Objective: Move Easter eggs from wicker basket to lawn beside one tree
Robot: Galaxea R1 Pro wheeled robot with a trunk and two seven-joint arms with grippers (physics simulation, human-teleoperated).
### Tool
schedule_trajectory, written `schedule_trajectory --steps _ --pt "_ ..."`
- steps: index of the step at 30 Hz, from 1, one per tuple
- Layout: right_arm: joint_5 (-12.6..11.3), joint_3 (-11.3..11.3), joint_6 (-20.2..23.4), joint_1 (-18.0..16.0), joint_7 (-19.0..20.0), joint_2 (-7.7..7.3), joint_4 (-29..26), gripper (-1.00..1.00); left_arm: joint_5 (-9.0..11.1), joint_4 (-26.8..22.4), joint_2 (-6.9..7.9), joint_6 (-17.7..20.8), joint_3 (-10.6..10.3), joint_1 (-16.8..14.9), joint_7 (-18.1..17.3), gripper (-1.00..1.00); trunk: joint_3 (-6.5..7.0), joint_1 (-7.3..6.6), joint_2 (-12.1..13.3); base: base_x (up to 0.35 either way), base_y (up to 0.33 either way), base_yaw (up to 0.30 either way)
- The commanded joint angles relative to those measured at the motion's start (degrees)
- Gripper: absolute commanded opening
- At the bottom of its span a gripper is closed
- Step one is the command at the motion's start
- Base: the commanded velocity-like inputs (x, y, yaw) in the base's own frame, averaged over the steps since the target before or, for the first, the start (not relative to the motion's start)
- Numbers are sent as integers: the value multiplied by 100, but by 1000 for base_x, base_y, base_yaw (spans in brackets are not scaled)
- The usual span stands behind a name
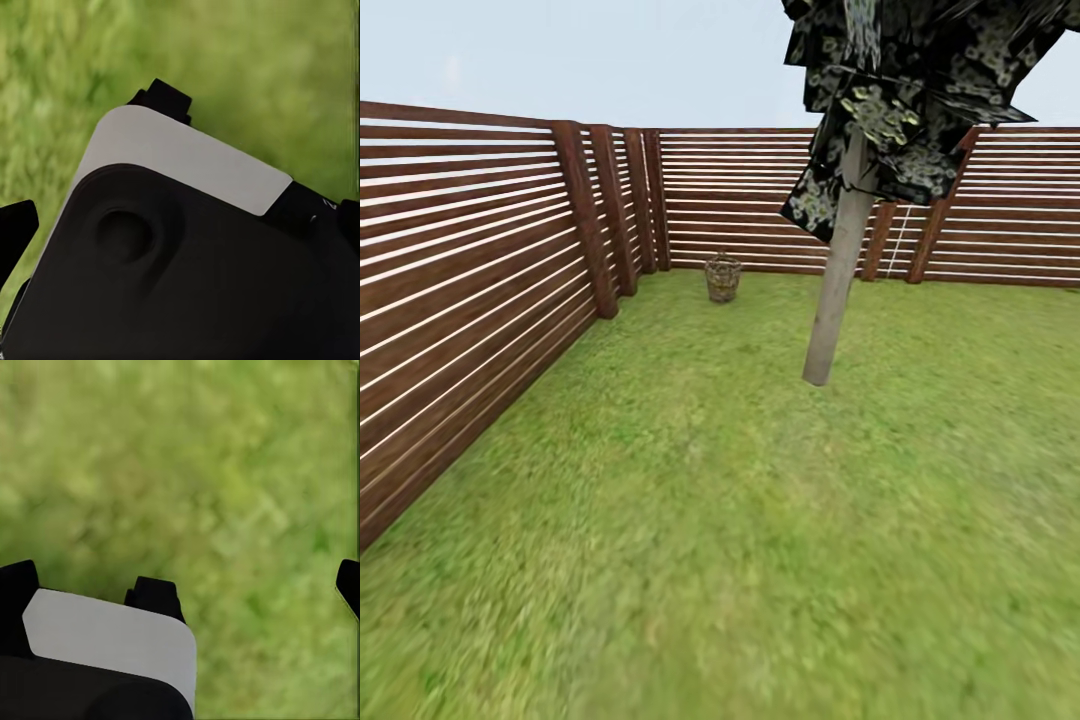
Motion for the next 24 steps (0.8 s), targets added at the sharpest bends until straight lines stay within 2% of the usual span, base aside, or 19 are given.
schedule_trajectory --steps 1,6,13,24 --pt "35 15 -30 -8 -41 2 26 100 -14 -6 -1 23 45 -2 21 100 -4 3 -2 339 0 0" --pt "35 13 -30 -10 -41 7 25 100 -14 -11 -8 23 45 -2 16 100 -4 3 -2 339 0 0" --pt "55 17 -49 22 -34 90 61 100 -14 -8 -6 19 45 -2 16 100 -4 3 -2 339 0 0" --pt "58 15 -6 130 -16 105 49 100 -14 2 0 23 54 -2 19 100 -4 3 -2 339 0 0"
